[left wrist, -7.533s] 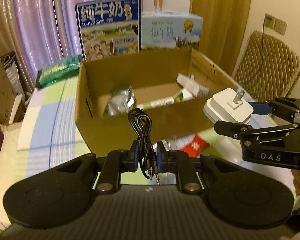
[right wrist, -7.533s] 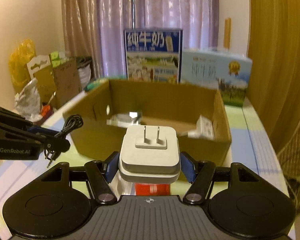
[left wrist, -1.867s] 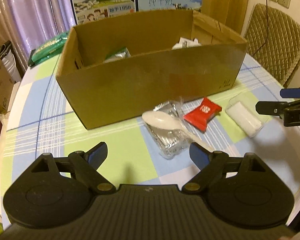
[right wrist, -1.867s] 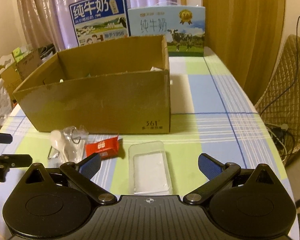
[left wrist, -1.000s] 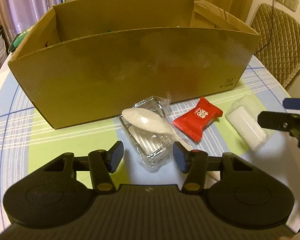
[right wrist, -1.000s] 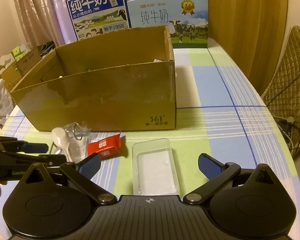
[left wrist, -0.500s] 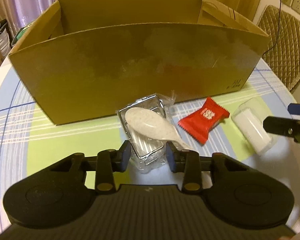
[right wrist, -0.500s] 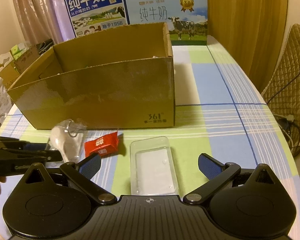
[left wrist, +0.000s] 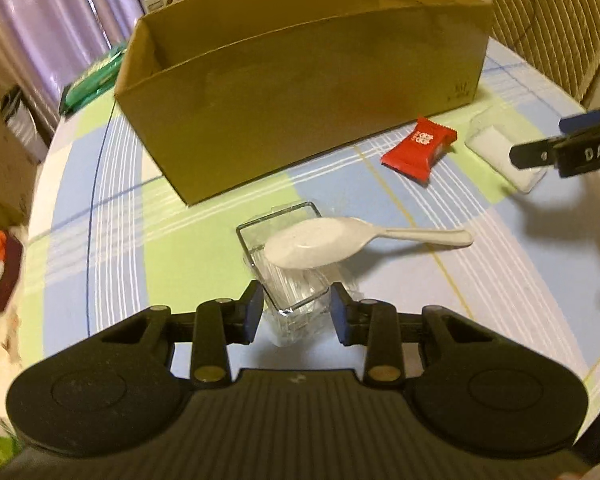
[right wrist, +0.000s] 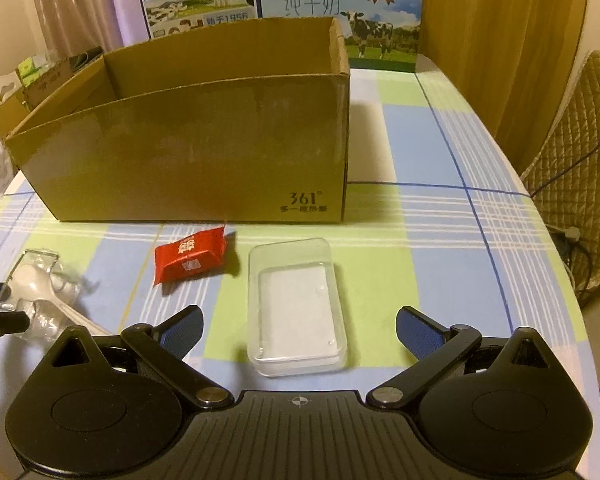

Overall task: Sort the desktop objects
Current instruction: 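Reach the right tool to the white spoon while the left tool reaches the clear wire holder, then grasp the spoon handle with the right tool while the left tool grasps the wire holder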

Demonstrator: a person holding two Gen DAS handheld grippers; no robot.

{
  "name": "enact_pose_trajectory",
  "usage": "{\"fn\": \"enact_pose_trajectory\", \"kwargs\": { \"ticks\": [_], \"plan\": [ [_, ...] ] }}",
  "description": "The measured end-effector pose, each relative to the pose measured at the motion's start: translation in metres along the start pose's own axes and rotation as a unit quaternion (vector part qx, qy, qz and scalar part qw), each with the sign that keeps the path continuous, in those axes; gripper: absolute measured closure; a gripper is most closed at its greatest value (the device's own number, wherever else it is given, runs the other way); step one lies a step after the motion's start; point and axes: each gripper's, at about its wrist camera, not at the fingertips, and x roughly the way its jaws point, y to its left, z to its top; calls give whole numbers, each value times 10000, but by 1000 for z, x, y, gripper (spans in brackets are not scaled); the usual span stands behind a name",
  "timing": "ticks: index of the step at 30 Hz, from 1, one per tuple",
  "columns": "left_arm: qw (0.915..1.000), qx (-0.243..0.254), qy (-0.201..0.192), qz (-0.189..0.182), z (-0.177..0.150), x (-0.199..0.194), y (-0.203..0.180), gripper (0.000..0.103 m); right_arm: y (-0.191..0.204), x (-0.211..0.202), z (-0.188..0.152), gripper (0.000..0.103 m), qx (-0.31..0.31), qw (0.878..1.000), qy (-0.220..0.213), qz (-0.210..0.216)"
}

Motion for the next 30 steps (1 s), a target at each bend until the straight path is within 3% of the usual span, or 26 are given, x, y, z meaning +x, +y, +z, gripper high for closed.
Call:
{"fn": "enact_pose_trajectory", "kwargs": {
  "ticks": [6,7,9,12,14,15,17,21,25,30],
  "plan": [
    [9989,-428,73,-183,-2,13,13,67,14,-8,7,2,-236,9992,-310,-22],
    [9986,-486,35,-194,-2,14,14,64,16,-8,7,2,-285,9991,-306,-20],
    [9982,-571,-45,-162,-2,14,15,48,20,-6,7,2,-308,9991,-278,14],
    [9970,-751,-95,-167,-1,20,19,46,26,-7,8,2,-352,9987,-347,127],
    [9951,-960,-84,-219,0,23,22,50,32,-10,9,3,-452,9973,-433,393],
    [9941,-1042,-86,-275,1,24,24,63,37,-11,10,3,-540,9958,-469,564],
    [9943,-1037,-44,-243,3,24,25,69,47,-12,8,3,-816,9912,-520,899],
    [9968,-775,-16,-206,5,22,23,72,72,-6,2,28,-1499,9781,-351,1400],
    [9976,-630,-27,-269,5,20,24,73,102,0,-12,44,-2357,9583,-303,1586],
    [9980,-539,-45,-329,4,19,23,73,125,18,-20,61,-2860,9430,-202,1689]
  ]
}}
